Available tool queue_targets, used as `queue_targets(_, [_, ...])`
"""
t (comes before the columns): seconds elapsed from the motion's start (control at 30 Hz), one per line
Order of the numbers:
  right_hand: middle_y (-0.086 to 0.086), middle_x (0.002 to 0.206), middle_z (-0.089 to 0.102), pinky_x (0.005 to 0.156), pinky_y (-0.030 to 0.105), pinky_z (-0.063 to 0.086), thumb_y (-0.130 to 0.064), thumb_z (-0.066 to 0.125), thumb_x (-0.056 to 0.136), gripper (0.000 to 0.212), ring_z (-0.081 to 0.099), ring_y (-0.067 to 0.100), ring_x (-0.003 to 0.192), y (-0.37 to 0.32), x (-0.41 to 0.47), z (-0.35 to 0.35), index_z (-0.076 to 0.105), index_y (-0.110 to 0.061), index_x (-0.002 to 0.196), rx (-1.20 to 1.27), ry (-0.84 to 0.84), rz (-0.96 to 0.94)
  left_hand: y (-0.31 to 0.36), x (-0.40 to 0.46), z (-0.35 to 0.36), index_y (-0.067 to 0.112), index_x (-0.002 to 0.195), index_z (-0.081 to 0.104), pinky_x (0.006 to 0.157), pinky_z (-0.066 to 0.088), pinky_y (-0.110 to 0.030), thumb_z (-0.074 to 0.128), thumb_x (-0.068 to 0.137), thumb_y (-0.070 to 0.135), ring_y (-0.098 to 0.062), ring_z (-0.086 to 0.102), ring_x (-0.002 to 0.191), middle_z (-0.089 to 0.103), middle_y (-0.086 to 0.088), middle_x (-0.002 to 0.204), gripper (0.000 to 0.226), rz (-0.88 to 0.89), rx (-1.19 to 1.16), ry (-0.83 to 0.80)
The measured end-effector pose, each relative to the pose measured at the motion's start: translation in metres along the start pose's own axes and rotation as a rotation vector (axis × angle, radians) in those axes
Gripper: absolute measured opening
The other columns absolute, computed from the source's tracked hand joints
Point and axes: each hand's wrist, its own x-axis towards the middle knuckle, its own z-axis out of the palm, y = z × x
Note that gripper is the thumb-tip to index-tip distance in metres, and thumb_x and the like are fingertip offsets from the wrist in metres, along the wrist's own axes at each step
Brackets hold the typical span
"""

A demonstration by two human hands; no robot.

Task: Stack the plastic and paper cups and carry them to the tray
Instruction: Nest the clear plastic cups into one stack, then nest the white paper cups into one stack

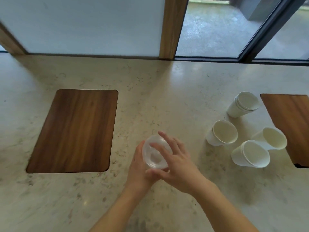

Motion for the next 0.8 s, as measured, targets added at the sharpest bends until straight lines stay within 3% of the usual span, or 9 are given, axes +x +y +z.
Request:
queue_targets(0.1, [-0.032,0.162,-0.009,0.122,0.045,0.018,-0.077,0.041,0.088,0.070,0.000,0.009,0.153,0.008,-0.010,0.004,0.023,-0.053,0.151,0.141,0.033,-0.008,-0.007,-0.005,0.002,0.046,0.139,0.038,0.085,0.059,-0.037,0.086,0.050,0.073,-0.003,0.062,0.109,0.056,0.020,0.131,0.104,-0.095,-0.058,0.033])
queue_targets(0.23, [-0.030,0.161,0.014,0.116,0.034,0.030,-0.059,0.050,0.096,0.054,0.023,-0.001,0.147,0.039,-0.047,-0.011,0.037,-0.046,0.148,0.309,0.243,0.130,-0.034,-0.021,0.017,0.036,0.124,0.050,0.077,0.055,-0.035,0.087,0.065,0.056,-0.001,0.065,0.094,0.060,0.015,0.117,0.073,-0.254,-0.089,0.090])
queue_targets(0.33, [-0.014,0.155,0.033,0.110,0.038,0.041,-0.035,0.063,0.096,0.045,0.042,0.008,0.138,0.080,-0.085,-0.021,0.052,-0.027,0.139,0.265,0.414,0.292,-0.047,-0.040,0.048,0.029,0.102,0.053,0.071,0.047,-0.028,0.090,0.074,0.018,-0.025,0.063,0.083,0.063,-0.005,0.099,0.047,-0.243,-0.040,0.068])
queue_targets(0.4, [-0.005,0.143,0.044,0.107,0.041,0.044,-0.022,0.068,0.094,0.040,0.049,0.013,0.131,0.108,-0.108,-0.029,0.058,-0.018,0.133,0.207,0.550,0.391,-0.042,-0.051,0.074,0.030,0.097,0.054,0.068,0.043,-0.017,0.085,0.074,-0.004,-0.026,0.057,0.073,0.063,-0.014,0.094,0.051,-0.192,-0.031,-0.064])
queue_targets(0.5, [-0.008,0.132,0.046,0.101,0.038,0.047,-0.019,0.072,0.089,0.040,0.049,0.010,0.122,0.145,-0.130,-0.045,0.060,-0.019,0.127,0.104,0.749,0.521,-0.015,-0.053,0.105,0.031,0.099,0.059,0.067,0.040,-0.010,0.088,0.073,0.013,-0.008,0.060,0.082,0.065,0.002,0.099,0.043,-0.039,0.107,-0.188])
queue_targets(0.6, [-0.001,0.137,0.041,0.103,0.038,0.038,-0.029,0.078,0.083,0.052,0.038,0.012,0.122,0.175,-0.133,-0.060,0.056,-0.022,0.130,0.058,0.839,0.559,0.034,-0.026,0.134,0.033,0.110,0.056,0.076,0.041,-0.010,0.083,0.079,0.032,0.001,0.056,0.098,0.060,0.015,0.110,0.041,0.132,0.142,-0.181])
queue_targets(0.67, [0.005,0.145,0.037,0.103,0.040,0.033,-0.039,0.080,0.080,0.063,0.038,0.023,0.127,0.192,-0.130,-0.069,0.053,-0.026,0.135,0.051,0.784,0.564,0.072,0.003,0.158,0.030,0.118,0.054,0.086,0.040,-0.012,0.082,0.078,0.038,-0.002,0.054,0.104,0.056,0.015,0.115,0.050,0.272,0.174,-0.107])
queue_targets(0.8, [0.010,0.147,0.042,0.098,0.054,0.042,-0.038,0.084,0.074,0.063,0.046,0.036,0.126,0.222,-0.128,-0.079,0.060,-0.027,0.131,0.009,0.695,0.563,0.117,0.062,0.200,0.030,0.138,0.042,0.102,0.037,-0.038,0.077,0.071,0.057,-0.019,0.041,0.131,0.044,0.004,0.143,0.081,0.412,0.417,0.002])
